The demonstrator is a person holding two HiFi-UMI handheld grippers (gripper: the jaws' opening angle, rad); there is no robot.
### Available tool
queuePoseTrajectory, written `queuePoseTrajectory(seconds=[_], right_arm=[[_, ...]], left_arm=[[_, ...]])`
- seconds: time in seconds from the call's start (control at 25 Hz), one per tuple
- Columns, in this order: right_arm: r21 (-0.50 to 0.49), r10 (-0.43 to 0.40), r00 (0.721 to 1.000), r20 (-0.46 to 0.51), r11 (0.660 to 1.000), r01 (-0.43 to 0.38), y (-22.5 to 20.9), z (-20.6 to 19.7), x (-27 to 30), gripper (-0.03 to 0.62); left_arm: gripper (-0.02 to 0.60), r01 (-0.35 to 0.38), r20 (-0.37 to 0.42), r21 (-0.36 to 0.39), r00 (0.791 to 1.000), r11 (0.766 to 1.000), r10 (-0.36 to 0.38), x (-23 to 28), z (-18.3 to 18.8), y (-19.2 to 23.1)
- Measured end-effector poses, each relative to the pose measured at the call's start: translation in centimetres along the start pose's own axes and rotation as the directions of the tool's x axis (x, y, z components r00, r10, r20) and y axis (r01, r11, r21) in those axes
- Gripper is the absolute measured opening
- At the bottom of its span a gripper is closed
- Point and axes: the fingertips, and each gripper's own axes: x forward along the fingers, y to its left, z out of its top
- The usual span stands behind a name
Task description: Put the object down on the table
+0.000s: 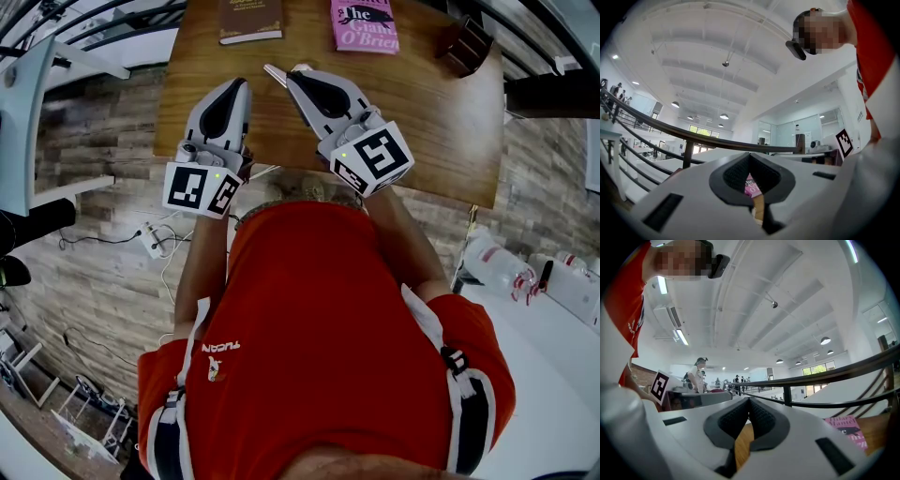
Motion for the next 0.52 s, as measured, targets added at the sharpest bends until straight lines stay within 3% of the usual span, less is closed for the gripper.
queuePoseTrajectory(seconds=[0.52], right_arm=[[0.001,0.011,1.000,-0.004,1.000,-0.011,0.14,-0.04,-0.15,0.025]], left_arm=[[0.009,-0.013,0.001,-0.005,1.000,1.000,0.013,-0.39,-0.06,0.00]])
